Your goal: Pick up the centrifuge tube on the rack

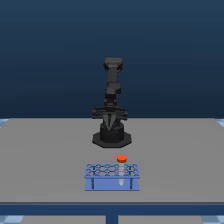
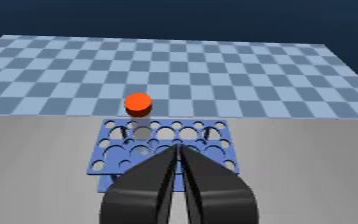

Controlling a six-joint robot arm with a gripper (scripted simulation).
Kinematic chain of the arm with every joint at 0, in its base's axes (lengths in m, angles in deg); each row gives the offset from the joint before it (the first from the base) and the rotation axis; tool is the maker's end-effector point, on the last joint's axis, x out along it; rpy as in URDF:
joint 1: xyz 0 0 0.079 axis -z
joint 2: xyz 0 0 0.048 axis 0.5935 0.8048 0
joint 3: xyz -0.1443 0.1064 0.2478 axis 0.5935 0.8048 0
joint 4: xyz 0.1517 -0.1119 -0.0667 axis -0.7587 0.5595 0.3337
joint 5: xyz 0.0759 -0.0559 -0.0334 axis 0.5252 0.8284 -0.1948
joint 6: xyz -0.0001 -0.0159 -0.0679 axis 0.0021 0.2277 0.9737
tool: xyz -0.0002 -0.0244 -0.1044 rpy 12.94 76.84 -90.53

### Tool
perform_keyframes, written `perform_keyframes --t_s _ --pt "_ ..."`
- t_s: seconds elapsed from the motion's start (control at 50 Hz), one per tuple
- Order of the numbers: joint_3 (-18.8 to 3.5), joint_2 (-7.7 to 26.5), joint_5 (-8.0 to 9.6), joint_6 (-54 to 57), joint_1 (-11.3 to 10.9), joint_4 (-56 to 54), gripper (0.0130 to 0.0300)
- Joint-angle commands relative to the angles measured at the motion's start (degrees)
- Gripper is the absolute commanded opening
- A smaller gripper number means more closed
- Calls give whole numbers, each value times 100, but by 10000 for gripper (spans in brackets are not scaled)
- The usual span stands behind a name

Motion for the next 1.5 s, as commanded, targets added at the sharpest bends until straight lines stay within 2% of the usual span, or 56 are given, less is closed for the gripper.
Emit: perform_keyframes --t_s 0.02,0.6,0.9,1.2,1.5 --pt "0 0 0 0 0 0 300" --pt "-5 11 -5 48 -6 -51 300" --pt "-44 103 -41 431 -58 -457 300" --pt "-139 312 -122 1181 -170 -1261 300" --pt "-343 723 -263 2206 -366 -2388 300"
